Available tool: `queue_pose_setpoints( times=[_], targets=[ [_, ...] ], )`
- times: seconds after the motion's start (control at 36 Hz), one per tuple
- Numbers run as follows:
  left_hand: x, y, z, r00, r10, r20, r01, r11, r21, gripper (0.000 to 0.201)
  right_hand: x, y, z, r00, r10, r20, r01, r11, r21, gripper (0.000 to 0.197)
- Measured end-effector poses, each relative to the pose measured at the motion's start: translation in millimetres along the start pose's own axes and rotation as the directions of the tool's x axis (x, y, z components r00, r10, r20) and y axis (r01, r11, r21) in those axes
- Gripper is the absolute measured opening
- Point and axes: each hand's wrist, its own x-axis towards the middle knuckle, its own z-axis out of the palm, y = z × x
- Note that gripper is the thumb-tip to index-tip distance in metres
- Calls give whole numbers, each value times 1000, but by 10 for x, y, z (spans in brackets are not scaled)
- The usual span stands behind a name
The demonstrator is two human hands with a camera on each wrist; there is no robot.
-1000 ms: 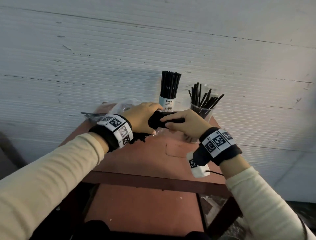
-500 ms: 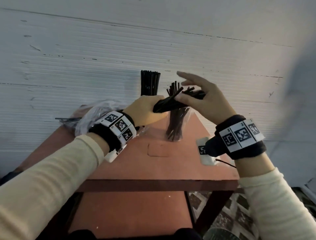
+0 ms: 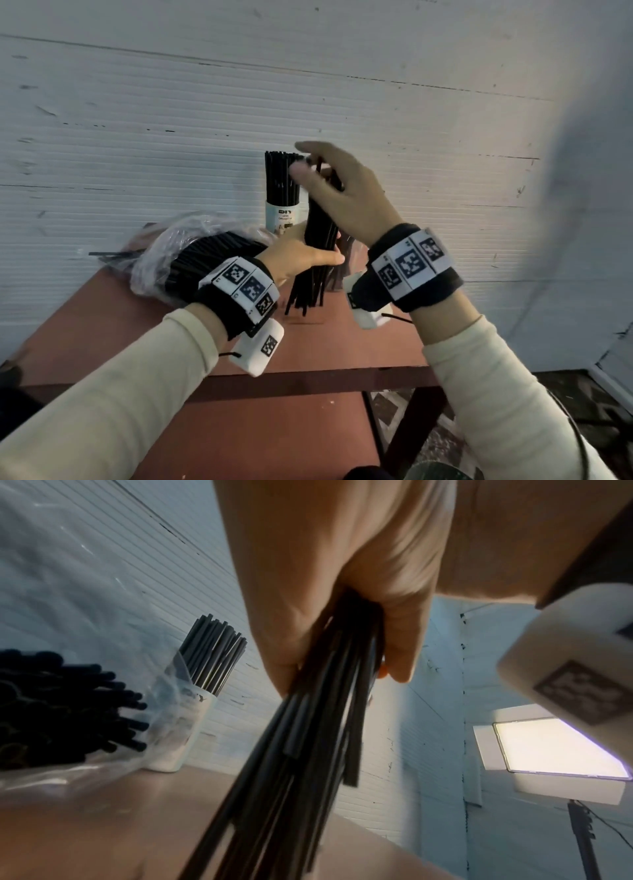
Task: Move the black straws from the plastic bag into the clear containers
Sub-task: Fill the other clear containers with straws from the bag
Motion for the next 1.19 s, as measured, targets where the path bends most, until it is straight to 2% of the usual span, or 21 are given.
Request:
queue_pose_setpoints(
  times=[0.06, 0.11, 0.17, 0.22, 0.25, 0.33, 0.47, 0.53, 0.58, 0.69, 0.83, 0.92, 1.06, 1.11, 1.19],
  targets=[
    [-34, -10, 9, 1000, -19, -3, 19, 999, -31, 25, -2, 52, 113, 997, -72, 6, 72, 994, -82, 40],
    [-53, 3, 7, 1000, -19, 8, 20, 997, -70, 27, 15, 102, 190, 987, -150, -64, 145, 986, -84, 35],
    [-42, 6, -10, 1000, -16, 21, 18, 995, -93, 27, 35, 125, 232, 972, -178, -155, 172, 984, -52, 41],
    [-23, -7, -38, 999, -22, 32, 25, 994, -106, 35, 55, 119, 247, 967, -179, -182, 174, 984, -45, 46],
    [-18, -20, -50, 999, -29, 40, 33, 994, -106, 36, 59, 124, 251, 972, -170, -162, 164, 985, -54, 44],
    [-13, -83, -81, 996, -59, 68, 67, 990, -122, 18, 53, 180, 258, 991, -127, -50, 122, 987, -101, 28],
    [-15, -146, -125, 991, -109, 78, 120, 981, -154, 16, 27, 229, 305, 986, -122, -114, 108, 987, -121, 12],
    [-21, -142, -137, 991, -107, 76, 117, 982, -151, 16, 21, 248, 305, 992, -107, -72, 97, 986, -137, 11],
    [-34, -138, -145, 991, -112, 73, 122, 981, -151, 16, 7, 257, 300, 995, -91, -34, 86, 988, -125, 14],
    [-56, -106, -156, 990, -99, 104, 112, 985, -132, 13, -18, 279, 304, 996, -82, -42, 75, 987, -142, 36],
    [-67, -120, -192, 976, -127, 175, 140, 988, -64, 12, -44, 293, 317, 998, -48, 29, 50, 994, -96, 26],
    [-62, -178, -203, 961, -199, 193, 209, 977, -35, 12, -66, 313, 365, 998, -53, -25, 51, 995, -86, 29],
    [-47, -239, -215, 924, -296, 241, 313, 949, -34, 21, -111, 315, 369, 998, -55, 36, 57, 996, -62, 33],
    [-67, -235, -228, 920, -282, 271, 304, 952, -41, 21, -126, 299, 353, 997, -67, 50, 69, 997, -47, 33],
    [-112, -214, -224, 932, -235, 275, 246, 969, -8, 32, -141, 269, 322, 995, -71, 77, 75, 996, -43, 38]
  ],
)
